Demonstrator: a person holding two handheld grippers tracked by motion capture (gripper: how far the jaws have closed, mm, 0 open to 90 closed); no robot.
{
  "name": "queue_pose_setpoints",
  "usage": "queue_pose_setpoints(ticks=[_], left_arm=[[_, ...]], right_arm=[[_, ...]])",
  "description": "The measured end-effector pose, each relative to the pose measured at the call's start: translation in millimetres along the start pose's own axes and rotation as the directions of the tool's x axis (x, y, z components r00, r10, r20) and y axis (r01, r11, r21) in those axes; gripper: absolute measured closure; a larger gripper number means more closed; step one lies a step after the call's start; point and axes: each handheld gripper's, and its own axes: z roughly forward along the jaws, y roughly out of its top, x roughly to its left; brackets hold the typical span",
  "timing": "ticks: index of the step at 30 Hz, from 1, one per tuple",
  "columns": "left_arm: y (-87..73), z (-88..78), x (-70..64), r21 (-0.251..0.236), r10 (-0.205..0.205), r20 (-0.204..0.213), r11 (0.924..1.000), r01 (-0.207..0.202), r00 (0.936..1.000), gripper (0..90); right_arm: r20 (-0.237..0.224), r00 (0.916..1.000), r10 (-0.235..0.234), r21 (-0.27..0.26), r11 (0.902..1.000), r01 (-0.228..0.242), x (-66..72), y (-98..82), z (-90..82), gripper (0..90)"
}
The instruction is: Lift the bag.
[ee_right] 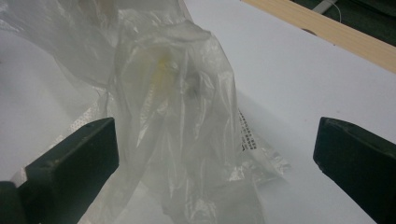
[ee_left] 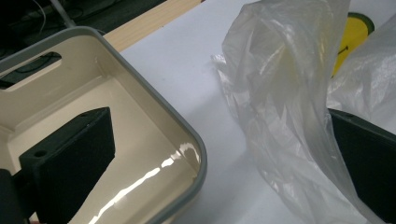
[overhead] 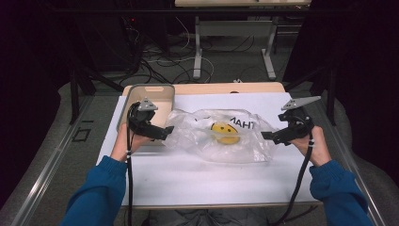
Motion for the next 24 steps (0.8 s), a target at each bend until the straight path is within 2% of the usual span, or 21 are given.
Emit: queue_pose_setpoints(ticks=[7,11,13,16,24], left_arm=[[-29.4,-13.6,-7.0,-0.024,0.022,-0.031,0.9994,-0.023,0.9993,0.0],[-47.7,-17.3,-9.4,-0.043,0.011,-0.029,0.9990,-0.013,0.9995,0.0],[-56.5,-18.7,-9.8,-0.046,0.002,-0.029,0.9990,-0.003,0.9996,0.0],[-69.0,-19.7,-10.3,-0.050,0.000,-0.044,0.9988,-0.003,0.9990,0.0],[-95.4,-28.7,-13.8,-0.072,-0.033,-0.070,0.9970,0.028,0.9970,0.0]], right_arm=[[0.002,0.9998,-0.020,-0.009,0.9998,0.020,9.8,-23.2,3.4,0.0],[0.002,0.9995,-0.030,-0.015,0.9994,0.030,15.3,-35.5,6.6,0.0],[0.007,0.9998,-0.019,-0.020,0.9996,0.019,17.0,-41.1,8.1,0.0],[0.002,0.9998,-0.019,-0.025,0.9995,0.019,17.8,-48.2,7.7,0.0],[0.003,0.9997,-0.025,-0.040,0.9989,0.025,26.0,-70.5,3.8,0.0]])
